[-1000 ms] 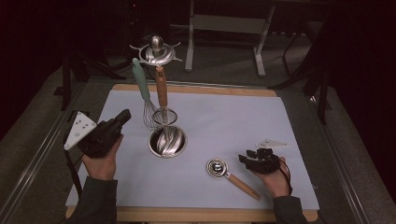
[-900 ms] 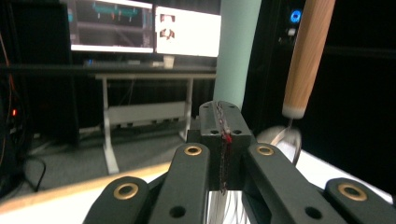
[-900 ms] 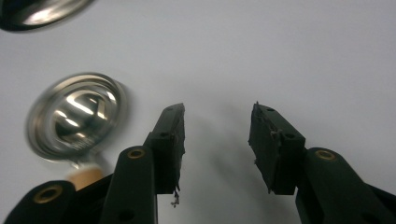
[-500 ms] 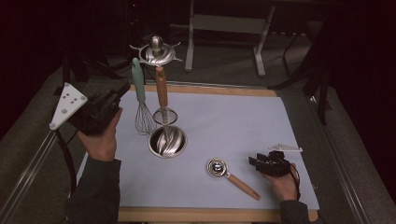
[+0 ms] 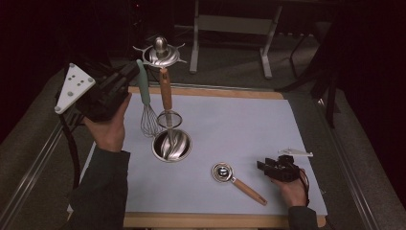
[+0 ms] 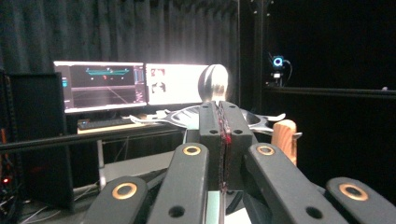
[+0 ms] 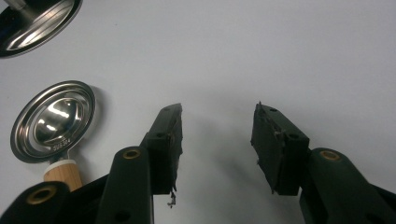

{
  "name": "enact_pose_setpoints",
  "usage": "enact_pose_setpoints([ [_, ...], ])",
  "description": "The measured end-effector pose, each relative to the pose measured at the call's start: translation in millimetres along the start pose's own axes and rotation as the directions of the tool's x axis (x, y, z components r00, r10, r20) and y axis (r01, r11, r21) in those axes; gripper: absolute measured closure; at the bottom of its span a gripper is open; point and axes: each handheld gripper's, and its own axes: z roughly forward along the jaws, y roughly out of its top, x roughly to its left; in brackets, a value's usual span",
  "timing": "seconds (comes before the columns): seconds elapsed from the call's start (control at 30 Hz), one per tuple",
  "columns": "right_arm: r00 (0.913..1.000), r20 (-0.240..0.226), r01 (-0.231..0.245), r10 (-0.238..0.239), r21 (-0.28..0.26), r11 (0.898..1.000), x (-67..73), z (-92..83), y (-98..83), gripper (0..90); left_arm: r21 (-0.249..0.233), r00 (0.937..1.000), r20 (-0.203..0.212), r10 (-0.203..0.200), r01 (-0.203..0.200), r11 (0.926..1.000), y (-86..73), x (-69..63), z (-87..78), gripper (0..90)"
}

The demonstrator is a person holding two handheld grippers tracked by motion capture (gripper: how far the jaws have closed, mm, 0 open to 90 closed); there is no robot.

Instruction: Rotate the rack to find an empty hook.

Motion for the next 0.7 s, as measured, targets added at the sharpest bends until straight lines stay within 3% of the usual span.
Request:
enact_pose_setpoints([
  [0.33,0.9999,0.001,-0.014,0.014,-0.002,1.000,-1.7,-1.2,-0.4,52.6,0.007,0.9998,-0.013,0.015,-0.014,0.9999,-0.8,2.4,2.8,89.2],
  [0.7,0.9999,-0.003,-0.010,0.010,-0.007,1.000,0.0,-1.3,0.8,53.0,0.031,0.9993,-0.037,-0.005,0.006,0.9995,0.8,18.4,12.0,89.3],
])
